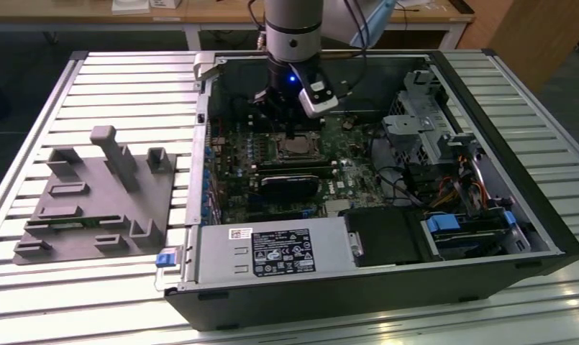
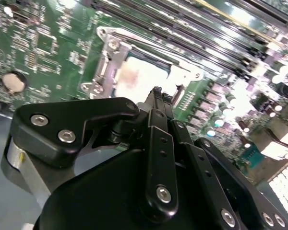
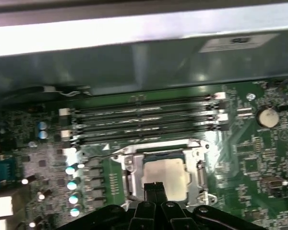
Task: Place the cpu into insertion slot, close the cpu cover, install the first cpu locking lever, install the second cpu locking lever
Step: 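Install the first cpu locking lever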
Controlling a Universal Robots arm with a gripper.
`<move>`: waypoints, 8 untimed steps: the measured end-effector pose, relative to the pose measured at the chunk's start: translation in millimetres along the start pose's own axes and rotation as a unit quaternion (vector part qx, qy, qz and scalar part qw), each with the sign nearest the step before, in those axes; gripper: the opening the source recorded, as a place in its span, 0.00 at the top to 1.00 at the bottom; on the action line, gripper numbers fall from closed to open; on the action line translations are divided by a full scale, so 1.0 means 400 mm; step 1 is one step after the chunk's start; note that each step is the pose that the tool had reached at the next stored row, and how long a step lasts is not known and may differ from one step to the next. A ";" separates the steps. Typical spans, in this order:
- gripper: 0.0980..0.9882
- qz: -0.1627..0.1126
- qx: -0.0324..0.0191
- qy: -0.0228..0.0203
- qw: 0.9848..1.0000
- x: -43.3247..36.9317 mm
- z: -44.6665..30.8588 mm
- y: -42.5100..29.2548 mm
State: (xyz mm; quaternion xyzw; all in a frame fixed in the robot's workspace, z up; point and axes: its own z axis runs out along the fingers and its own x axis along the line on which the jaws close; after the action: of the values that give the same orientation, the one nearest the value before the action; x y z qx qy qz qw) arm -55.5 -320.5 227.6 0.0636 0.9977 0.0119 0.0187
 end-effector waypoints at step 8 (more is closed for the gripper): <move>0.99 0.000 0.000 0.000 1.000 0.019 -0.006 -0.002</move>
State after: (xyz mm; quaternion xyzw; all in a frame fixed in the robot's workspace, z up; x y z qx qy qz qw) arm -63.1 -320.5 229.8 0.0636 0.9977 0.0119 0.0192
